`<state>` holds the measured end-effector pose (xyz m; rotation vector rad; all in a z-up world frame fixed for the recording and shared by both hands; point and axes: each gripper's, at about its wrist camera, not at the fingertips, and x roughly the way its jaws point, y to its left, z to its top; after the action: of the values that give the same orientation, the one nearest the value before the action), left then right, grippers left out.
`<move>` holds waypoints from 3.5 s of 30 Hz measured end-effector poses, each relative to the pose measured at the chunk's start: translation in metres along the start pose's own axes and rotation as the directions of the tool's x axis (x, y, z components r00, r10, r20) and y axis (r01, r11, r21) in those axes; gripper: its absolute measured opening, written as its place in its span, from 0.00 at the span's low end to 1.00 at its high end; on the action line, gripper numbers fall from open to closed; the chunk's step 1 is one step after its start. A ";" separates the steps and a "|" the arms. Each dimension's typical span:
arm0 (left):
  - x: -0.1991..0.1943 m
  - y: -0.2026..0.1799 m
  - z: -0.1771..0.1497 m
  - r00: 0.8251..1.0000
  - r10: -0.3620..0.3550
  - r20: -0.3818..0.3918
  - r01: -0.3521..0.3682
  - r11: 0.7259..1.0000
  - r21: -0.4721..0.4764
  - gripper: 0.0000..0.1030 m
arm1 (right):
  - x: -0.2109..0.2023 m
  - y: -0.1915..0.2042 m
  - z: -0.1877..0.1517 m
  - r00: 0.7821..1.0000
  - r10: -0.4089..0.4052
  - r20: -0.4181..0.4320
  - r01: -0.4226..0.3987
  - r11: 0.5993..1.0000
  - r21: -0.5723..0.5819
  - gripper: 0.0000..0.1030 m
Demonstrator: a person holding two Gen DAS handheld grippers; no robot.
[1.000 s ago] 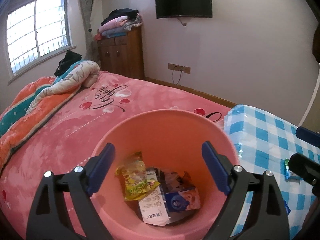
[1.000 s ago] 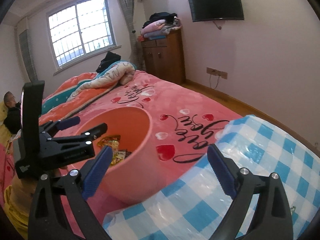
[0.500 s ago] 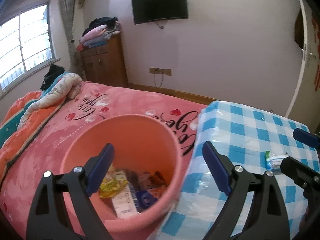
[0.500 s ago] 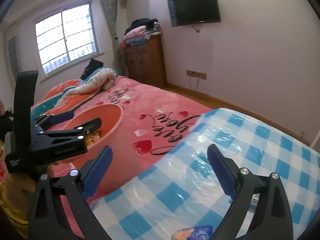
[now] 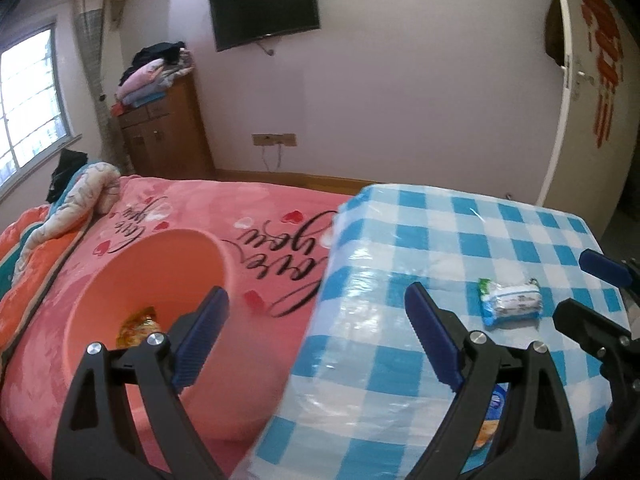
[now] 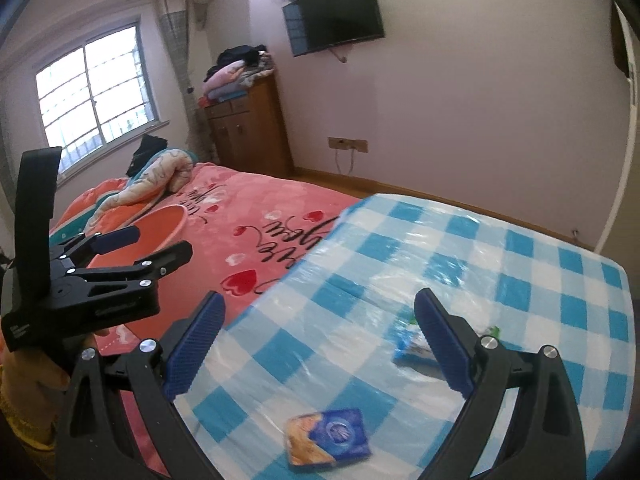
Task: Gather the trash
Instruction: 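Move both open tools back over the table toward the last two packs, then grasp the blue Vinda tissue pack with the left tool while the right tool grasps the white wipes packet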
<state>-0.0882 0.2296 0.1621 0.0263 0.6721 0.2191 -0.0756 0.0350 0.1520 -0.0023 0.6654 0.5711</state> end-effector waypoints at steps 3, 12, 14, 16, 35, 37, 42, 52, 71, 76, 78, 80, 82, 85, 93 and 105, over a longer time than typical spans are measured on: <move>0.003 -0.015 -0.004 1.000 -0.023 -0.008 0.023 0.999 0.023 0.87 | -0.005 -0.013 -0.008 1.000 -0.018 -0.004 0.018 1.000 0.023 0.91; 0.011 -0.061 -0.013 0.995 -0.087 -0.038 0.090 0.992 0.089 0.87 | -0.022 -0.055 -0.030 0.997 -0.072 -0.005 0.072 0.993 0.091 0.91; 0.012 -0.072 -0.016 0.994 -0.098 -0.041 0.102 0.989 0.111 0.87 | -0.024 -0.063 -0.035 0.997 -0.077 -0.007 0.077 0.991 0.111 0.91; 0.014 -0.080 -0.018 0.993 -0.109 -0.045 0.114 0.985 0.127 0.87 | -0.027 -0.071 -0.040 0.996 -0.085 -0.005 0.085 0.989 0.125 0.91; 0.027 -0.133 -0.066 0.927 -0.325 -0.188 0.367 0.887 0.280 0.87 | -0.028 -0.135 -0.099 0.990 -0.139 -0.039 0.144 0.963 0.229 0.91; 0.025 -0.135 -0.076 0.914 -0.343 -0.215 0.397 0.864 0.310 0.87 | -0.029 -0.139 -0.103 0.990 -0.133 -0.042 0.140 0.961 0.237 0.91; 0.024 -0.138 -0.097 0.884 -0.382 -0.270 0.459 0.820 0.343 0.87 | -0.025 -0.152 -0.111 0.992 -0.110 -0.061 0.123 0.957 0.263 0.91; 0.057 -0.142 -0.115 0.848 -0.366 -0.383 0.499 0.794 0.348 0.87 | -0.021 -0.160 -0.118 0.995 -0.071 -0.076 0.090 0.953 0.288 0.91; 0.071 -0.156 -0.116 0.858 -0.370 -0.356 0.479 0.827 0.294 0.62 | 0.006 -0.160 -0.118 0.981 -0.052 -0.185 0.102 0.955 0.277 0.91; 0.078 -0.157 -0.108 0.868 -0.365 -0.337 0.455 0.857 0.241 0.57 | 0.017 -0.154 -0.109 0.974 -0.041 -0.224 0.096 0.965 0.244 0.91; 0.082 -0.154 -0.104 0.867 -0.372 -0.332 0.450 0.871 0.200 0.55 | 0.024 -0.149 -0.099 0.973 -0.042 -0.228 0.090 0.974 0.208 0.91; 0.086 -0.152 -0.101 0.870 -0.370 -0.325 0.438 0.883 0.168 0.54 | 0.031 -0.145 -0.090 0.972 -0.034 -0.234 0.077 0.981 0.177 0.91; 0.089 -0.150 -0.098 0.872 -0.369 -0.322 0.431 0.890 0.147 0.54 | 0.043 -0.140 -0.079 0.969 -0.032 -0.245 0.067 0.989 0.133 0.91; 0.094 -0.145 -0.094 0.870 -0.378 -0.318 0.429 0.897 0.107 0.54 | 0.061 -0.134 -0.064 0.967 -0.027 -0.255 0.045 0.997 0.065 0.91; 0.107 -0.129 -0.083 0.878 -0.372 -0.301 0.404 0.914 0.049 0.53 | 0.110 -0.130 -0.040 0.952 -0.027 -0.305 0.009 0.998 -0.059 0.91; 0.121 -0.111 -0.068 0.899 -0.344 -0.270 0.360 0.933 0.010 0.53 | 0.140 -0.130 -0.037 0.915 0.061 -0.398 -0.098 0.992 -0.073 0.91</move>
<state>-0.0174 0.1434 0.0240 -0.0691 0.9372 -0.1518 0.0578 -0.0117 0.0175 -0.1822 1.0372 0.6882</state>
